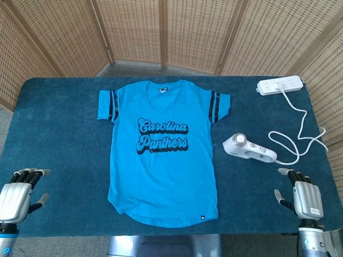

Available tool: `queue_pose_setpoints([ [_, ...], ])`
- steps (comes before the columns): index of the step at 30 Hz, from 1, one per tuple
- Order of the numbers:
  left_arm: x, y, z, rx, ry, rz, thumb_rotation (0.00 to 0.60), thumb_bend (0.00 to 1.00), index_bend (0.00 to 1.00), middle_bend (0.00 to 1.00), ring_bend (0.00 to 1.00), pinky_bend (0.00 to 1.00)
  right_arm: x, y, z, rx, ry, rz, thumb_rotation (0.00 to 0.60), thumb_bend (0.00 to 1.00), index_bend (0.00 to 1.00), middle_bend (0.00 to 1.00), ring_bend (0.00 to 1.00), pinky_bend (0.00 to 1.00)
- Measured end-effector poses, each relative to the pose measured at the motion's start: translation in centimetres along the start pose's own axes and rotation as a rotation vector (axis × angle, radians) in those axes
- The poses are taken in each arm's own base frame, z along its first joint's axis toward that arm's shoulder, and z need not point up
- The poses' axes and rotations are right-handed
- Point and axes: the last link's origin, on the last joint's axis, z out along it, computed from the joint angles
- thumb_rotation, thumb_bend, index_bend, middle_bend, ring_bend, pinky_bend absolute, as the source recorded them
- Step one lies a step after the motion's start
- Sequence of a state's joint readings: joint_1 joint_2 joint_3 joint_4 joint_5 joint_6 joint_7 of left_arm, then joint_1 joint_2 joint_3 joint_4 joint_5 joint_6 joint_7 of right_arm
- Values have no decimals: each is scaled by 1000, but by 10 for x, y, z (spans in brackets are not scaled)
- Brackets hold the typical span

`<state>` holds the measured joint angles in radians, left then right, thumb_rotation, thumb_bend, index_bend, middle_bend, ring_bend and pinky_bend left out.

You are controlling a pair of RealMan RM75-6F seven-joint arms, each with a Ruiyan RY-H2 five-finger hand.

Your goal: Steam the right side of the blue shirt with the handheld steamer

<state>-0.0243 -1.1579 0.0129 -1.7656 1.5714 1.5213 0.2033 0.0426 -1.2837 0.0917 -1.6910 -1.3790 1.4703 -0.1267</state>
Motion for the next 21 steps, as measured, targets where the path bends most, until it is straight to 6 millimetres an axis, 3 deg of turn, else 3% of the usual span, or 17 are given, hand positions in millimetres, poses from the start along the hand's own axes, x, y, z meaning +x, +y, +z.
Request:
queue_pose_setpoints([
  [21,2,2,0,-44,3,6,597,233,270,358,251,211,5,2,-8,2,18,23,600,353,271,339,320,290],
])
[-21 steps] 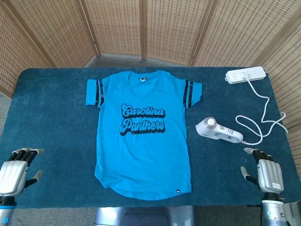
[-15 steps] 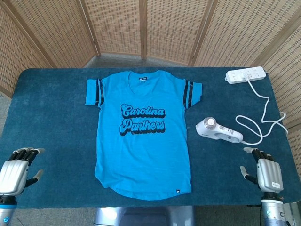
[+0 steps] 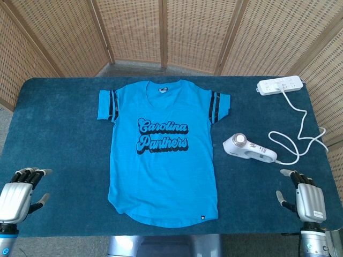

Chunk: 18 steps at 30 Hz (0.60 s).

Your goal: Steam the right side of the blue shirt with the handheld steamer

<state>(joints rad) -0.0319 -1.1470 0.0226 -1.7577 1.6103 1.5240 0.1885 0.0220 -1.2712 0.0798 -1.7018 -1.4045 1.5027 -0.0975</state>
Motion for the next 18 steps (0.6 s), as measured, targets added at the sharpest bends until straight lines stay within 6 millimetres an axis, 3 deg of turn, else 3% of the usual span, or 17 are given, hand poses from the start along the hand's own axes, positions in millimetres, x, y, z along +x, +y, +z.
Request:
queue_pose_setpoints([
  [6,-8,16,10,-107,-71,32,598,189,271,358,251,211,1,0,-3,-2,4,-1,600,353,271,339,320,290],
  [18,-46,85,32,-422,-292,139,598,161,270,343,226,206,9,6,-10,-15,26,6,600,353,271,339,320,290],
])
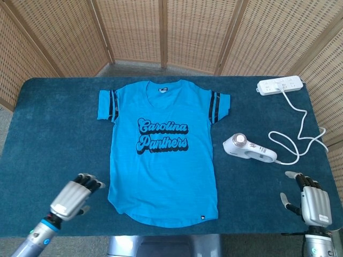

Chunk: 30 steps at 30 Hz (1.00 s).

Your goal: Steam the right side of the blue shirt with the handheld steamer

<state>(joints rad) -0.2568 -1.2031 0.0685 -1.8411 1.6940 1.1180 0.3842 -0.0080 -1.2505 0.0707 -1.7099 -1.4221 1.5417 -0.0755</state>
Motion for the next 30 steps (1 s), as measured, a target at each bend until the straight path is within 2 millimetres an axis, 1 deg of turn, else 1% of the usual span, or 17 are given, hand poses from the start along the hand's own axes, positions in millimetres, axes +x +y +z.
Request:
queue_pose_setpoints([
  [4,-11,17,14,-63,-36,26,599,161,271,330,217,206,2,3,-3,-5,5,0,600,353,271,339,320,290],
  [9,-24,28,27,-81,-55,42,599,162,270,328,216,206,5,6,-6,-14,15,2,600,353,271,339,320,290],
  [13,-33,29,34,-77,-70,53,598,161,271,328,216,205,6,8,-7,-19,21,3,600,352,271,339,320,290],
  [22,-37,36,51,-72,-29,53,597,192,271,328,216,206,6,12,-9,-30,26,9,600,353,271,339,320,290],
  [30,-44,42,63,-82,-47,51,595,201,271,327,216,206,9,16,-12,-43,39,12,600,353,272,339,320,289],
])
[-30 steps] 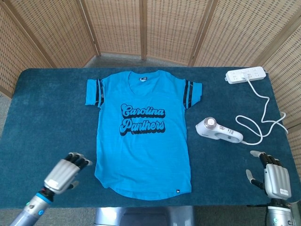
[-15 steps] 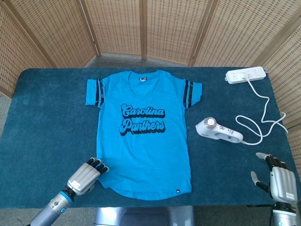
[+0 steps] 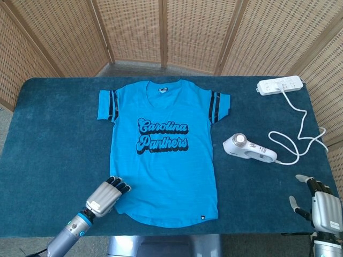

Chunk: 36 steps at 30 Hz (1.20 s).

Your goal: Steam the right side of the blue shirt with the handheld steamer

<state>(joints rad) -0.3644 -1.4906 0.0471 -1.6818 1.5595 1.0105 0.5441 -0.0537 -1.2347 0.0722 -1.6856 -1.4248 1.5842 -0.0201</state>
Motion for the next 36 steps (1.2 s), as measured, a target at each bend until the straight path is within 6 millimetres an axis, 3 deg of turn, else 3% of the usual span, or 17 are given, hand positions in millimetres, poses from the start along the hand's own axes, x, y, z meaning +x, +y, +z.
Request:
queue_pose_setpoints([
  [3,-1,2,4,-1,5,-4,600,254,331,328,216,206,1,1,0,-2,6,4,600,353,271,339,320,289],
  [8,-1,6,12,-6,31,-18,600,349,534,330,216,206,1,1,-1,-2,9,7,600,353,271,339,320,290],
  [14,-2,10,19,-13,25,-26,600,441,625,352,216,206,0,-2,5,12,-1,3,600,352,271,339,319,290],
  [26,7,11,10,-22,52,-33,600,442,644,367,216,206,3,-29,27,108,11,4,600,349,271,332,304,297],
  [31,10,12,7,-22,63,-40,600,442,645,367,216,206,-2,-54,46,184,4,10,600,309,259,295,263,289],
  [36,9,13,7,-15,64,-49,600,441,646,367,227,222,-11,-80,68,240,-18,-52,600,308,177,224,202,270],
])
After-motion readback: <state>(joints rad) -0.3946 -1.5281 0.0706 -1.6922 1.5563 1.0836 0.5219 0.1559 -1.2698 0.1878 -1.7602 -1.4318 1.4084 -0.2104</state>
